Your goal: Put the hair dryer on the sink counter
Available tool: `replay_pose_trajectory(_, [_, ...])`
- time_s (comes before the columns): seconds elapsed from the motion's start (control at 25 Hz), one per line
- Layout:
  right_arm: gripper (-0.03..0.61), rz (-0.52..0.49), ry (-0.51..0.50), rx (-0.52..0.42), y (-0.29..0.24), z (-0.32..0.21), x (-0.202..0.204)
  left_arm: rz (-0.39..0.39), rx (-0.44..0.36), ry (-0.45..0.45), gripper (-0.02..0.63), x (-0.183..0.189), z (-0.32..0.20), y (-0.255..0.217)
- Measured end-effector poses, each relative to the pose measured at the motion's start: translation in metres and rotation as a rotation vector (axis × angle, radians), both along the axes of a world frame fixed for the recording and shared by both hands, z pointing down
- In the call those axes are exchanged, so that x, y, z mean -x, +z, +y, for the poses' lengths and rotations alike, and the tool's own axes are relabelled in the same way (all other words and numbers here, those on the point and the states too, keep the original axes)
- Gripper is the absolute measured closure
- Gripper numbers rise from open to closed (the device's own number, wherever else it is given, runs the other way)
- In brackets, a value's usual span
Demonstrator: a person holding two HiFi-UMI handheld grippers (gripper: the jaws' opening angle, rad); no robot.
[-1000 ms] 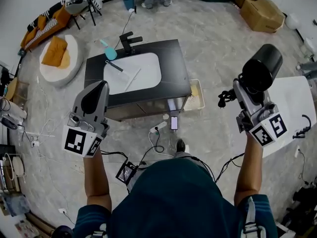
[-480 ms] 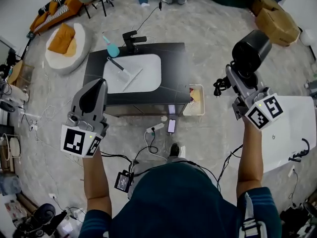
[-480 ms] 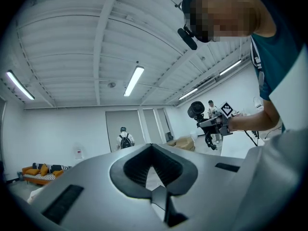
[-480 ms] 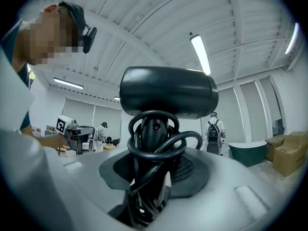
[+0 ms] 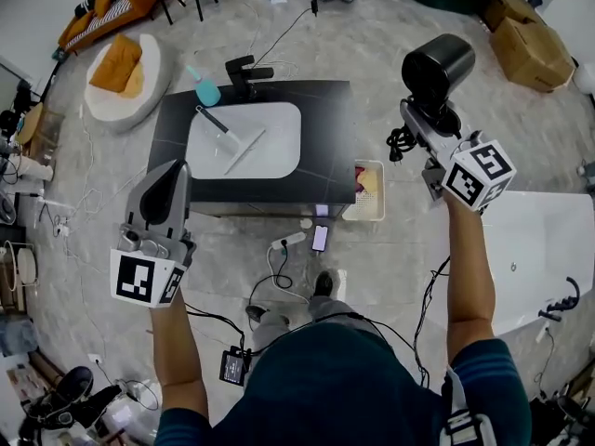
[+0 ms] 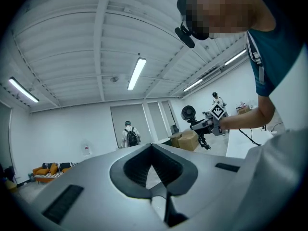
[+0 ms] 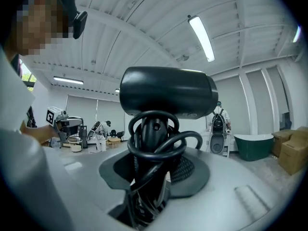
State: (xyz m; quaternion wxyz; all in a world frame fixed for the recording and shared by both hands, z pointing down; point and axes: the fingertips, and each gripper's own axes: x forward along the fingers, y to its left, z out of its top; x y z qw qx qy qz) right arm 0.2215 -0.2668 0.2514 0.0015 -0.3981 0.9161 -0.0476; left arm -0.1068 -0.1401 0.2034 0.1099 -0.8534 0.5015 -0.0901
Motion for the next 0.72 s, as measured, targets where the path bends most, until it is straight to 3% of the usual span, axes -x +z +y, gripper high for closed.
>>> replay_pose_trajectory(0.28, [0.416,0.031,-0.016,0.082,0.051,-0.057,0.010,-0.050,0.033,-0.021,0.609,0.000,-0.026,0.026])
replay_pose_trajectory(0.72, [0.416,0.091,-0.041,0.212,0.131,-0.129,0.035,-0.027,0.096,-0.046,0.609,0.013,-0.068,0.080])
